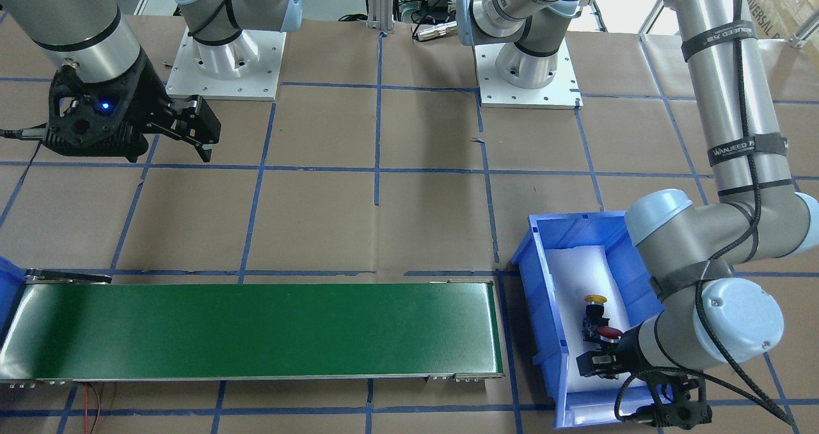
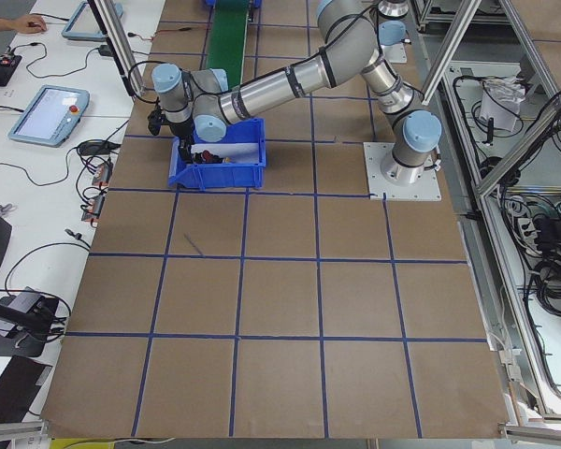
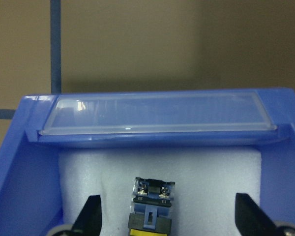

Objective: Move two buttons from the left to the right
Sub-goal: 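Grasp the red-capped push button with the left gripper and lift, then carry the red button over and set it on the green conveyor, then return the left gripper to the bin while the right gripper reaches the red button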

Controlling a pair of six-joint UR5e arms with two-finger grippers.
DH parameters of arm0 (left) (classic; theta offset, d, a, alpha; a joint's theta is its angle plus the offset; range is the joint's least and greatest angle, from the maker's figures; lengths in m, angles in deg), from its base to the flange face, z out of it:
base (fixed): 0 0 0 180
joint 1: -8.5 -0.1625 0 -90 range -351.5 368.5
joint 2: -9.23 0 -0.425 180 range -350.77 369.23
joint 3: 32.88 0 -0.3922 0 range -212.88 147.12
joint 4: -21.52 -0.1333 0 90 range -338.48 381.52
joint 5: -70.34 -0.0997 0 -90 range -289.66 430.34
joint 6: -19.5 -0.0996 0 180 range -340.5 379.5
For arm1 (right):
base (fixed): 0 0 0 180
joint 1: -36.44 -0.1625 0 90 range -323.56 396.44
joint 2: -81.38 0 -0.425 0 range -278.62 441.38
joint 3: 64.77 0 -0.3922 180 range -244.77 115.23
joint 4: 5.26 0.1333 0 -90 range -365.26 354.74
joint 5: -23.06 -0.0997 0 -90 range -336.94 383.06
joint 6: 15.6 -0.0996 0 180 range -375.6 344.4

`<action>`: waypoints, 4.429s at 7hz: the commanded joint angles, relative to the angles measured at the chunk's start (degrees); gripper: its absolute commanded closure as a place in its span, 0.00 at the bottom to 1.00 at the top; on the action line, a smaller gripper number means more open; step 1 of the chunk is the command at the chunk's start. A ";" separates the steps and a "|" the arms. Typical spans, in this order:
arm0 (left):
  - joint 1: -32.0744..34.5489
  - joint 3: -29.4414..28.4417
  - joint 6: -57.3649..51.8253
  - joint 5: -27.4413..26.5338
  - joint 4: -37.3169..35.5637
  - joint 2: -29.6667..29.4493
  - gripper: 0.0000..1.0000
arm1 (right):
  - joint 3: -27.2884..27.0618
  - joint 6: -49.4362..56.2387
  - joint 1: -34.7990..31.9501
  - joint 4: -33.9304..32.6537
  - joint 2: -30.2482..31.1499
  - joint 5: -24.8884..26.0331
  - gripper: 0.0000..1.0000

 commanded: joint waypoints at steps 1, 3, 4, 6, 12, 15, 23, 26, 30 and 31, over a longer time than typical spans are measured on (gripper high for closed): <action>-0.01 1.12 0.00 -0.13 0.18 0.06 0.36 | 0.00 0.00 0.00 0.00 0.00 -0.06 0.00; -0.45 1.47 0.00 -0.04 0.18 0.06 0.36 | 0.00 0.00 0.00 0.00 0.00 0.02 0.00; -0.54 1.39 -0.26 -0.04 0.18 0.06 0.49 | 0.00 0.00 0.00 0.00 0.00 0.02 0.00; -0.46 1.30 -0.62 -0.04 0.18 0.41 0.86 | 0.00 0.00 0.00 0.00 0.00 0.02 0.00; 2.60 0.16 0.87 1.88 6.86 15.07 0.95 | 0.00 0.00 0.00 0.00 0.00 0.02 0.00; 13.49 0.51 18.40 1.80 6.44 14.75 0.95 | 0.00 0.00 0.00 0.00 -0.09 0.02 0.00; 26.00 0.86 37.87 1.19 -6.32 2.52 0.70 | -0.09 0.09 0.00 0.00 -0.09 0.02 0.00; 25.74 0.68 38.32 1.45 -6.15 3.83 0.00 | -0.09 0.09 0.00 0.00 -0.09 0.02 0.00; 12.16 1.30 16.16 6.60 -0.91 10.06 0.00 | -0.18 0.09 0.00 -0.09 -0.09 -0.06 0.00; 7.68 1.30 9.73 6.72 1.30 11.21 0.00 | -0.18 0.09 -0.09 -1.04 -0.17 -0.06 0.00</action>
